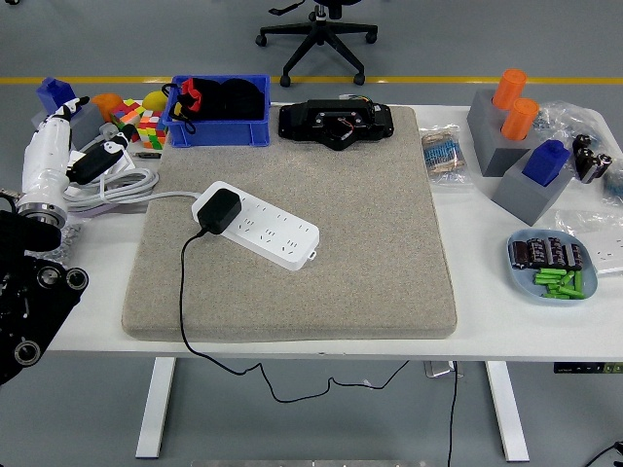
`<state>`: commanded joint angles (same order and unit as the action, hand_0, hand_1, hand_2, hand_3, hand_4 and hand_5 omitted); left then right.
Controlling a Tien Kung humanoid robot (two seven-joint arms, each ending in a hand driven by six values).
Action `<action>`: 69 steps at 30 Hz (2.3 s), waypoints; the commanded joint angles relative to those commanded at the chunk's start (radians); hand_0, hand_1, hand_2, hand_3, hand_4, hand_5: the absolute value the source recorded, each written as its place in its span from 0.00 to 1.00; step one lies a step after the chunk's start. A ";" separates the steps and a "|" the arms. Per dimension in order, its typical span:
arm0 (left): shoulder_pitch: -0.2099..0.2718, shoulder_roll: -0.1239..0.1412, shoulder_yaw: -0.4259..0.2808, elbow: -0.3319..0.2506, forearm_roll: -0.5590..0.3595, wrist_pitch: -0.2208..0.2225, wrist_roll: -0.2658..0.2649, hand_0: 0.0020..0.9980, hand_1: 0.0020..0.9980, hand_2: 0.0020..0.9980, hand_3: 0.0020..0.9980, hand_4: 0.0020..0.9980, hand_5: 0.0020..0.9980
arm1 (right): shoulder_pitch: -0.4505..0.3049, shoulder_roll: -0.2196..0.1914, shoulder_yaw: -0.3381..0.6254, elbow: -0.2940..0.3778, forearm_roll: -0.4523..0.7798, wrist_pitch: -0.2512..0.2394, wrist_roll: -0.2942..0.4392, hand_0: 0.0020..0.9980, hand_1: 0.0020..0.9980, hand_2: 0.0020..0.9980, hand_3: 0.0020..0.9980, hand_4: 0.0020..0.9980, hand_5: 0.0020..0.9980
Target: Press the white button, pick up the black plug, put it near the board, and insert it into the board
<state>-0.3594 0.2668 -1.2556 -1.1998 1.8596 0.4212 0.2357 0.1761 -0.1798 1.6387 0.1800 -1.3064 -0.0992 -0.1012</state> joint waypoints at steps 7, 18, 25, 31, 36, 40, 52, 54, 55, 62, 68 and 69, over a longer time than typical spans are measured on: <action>0.004 -0.004 -0.004 -0.003 0.000 -0.003 0.001 1.00 0.99 0.96 0.90 0.84 0.71 | 0.005 0.000 -0.003 0.000 0.002 0.001 0.000 0.62 0.59 0.58 0.58 0.64 0.38; 0.023 -0.004 -0.019 -0.027 -0.004 -0.006 0.002 1.00 0.99 0.96 0.89 0.83 0.71 | 0.009 0.000 0.004 0.000 0.000 0.011 -0.017 0.62 0.59 0.58 0.58 0.64 0.38; 0.035 0.007 -0.016 -0.042 -0.011 -0.011 -0.001 1.00 0.99 0.95 0.88 0.83 0.70 | 0.017 -0.001 0.000 0.000 0.005 0.010 -0.014 0.62 0.60 0.59 0.58 0.64 0.38; 0.057 0.005 -0.047 -0.067 -0.034 -0.008 -0.022 1.00 0.99 0.95 0.88 0.83 0.69 | 0.024 0.000 -0.005 0.000 0.008 0.012 -0.017 0.62 0.60 0.59 0.58 0.64 0.38; 0.096 -0.002 -0.085 -0.093 -0.038 0.001 -0.039 1.00 0.99 0.95 0.87 0.82 0.68 | 0.027 0.000 -0.018 0.000 0.016 0.020 -0.019 0.62 0.60 0.59 0.58 0.64 0.38; 0.107 -0.005 -0.104 -0.100 -0.091 -0.003 -0.049 1.00 0.98 0.93 0.86 0.82 0.66 | 0.024 -0.002 -0.020 0.000 0.010 0.020 -0.026 0.63 0.60 0.59 0.58 0.64 0.38; 0.103 0.002 -0.121 -0.121 -0.100 -0.021 -0.030 1.00 0.97 0.91 0.85 0.80 0.57 | 0.030 -0.007 -0.049 0.000 0.023 0.026 -0.029 0.63 0.60 0.59 0.58 0.65 0.38; 0.102 0.005 -0.122 -0.124 -0.101 -0.033 -0.020 1.00 0.97 0.91 0.85 0.80 0.57 | 0.032 -0.006 -0.053 0.000 0.025 0.027 -0.030 0.63 0.60 0.59 0.58 0.65 0.38; 0.101 0.005 -0.122 -0.125 -0.101 -0.036 -0.018 1.00 0.97 0.91 0.85 0.80 0.57 | 0.032 -0.007 -0.054 0.000 0.025 0.027 -0.030 0.63 0.60 0.59 0.58 0.65 0.38; 0.101 0.008 -0.122 -0.126 -0.104 -0.042 -0.012 1.00 0.97 0.92 0.85 0.79 0.50 | 0.032 -0.011 -0.060 0.000 0.024 0.027 -0.032 0.63 0.60 0.59 0.58 0.65 0.38; 0.103 0.009 -0.120 -0.125 -0.105 -0.044 -0.010 0.99 0.97 0.92 0.85 0.79 0.49 | 0.029 -0.013 -0.066 0.000 0.025 0.028 -0.032 0.63 0.60 0.59 0.58 0.65 0.39; 0.104 0.009 -0.119 -0.125 -0.105 -0.044 -0.010 0.99 0.97 0.92 0.85 0.79 0.49 | 0.028 -0.013 -0.068 0.000 0.026 0.028 -0.032 0.63 0.60 0.59 0.58 0.65 0.39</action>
<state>-0.2559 0.2753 -1.3749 -1.3253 1.7551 0.3775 0.2257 0.2044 -0.1927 1.5710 0.1800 -1.2806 -0.0716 -0.1330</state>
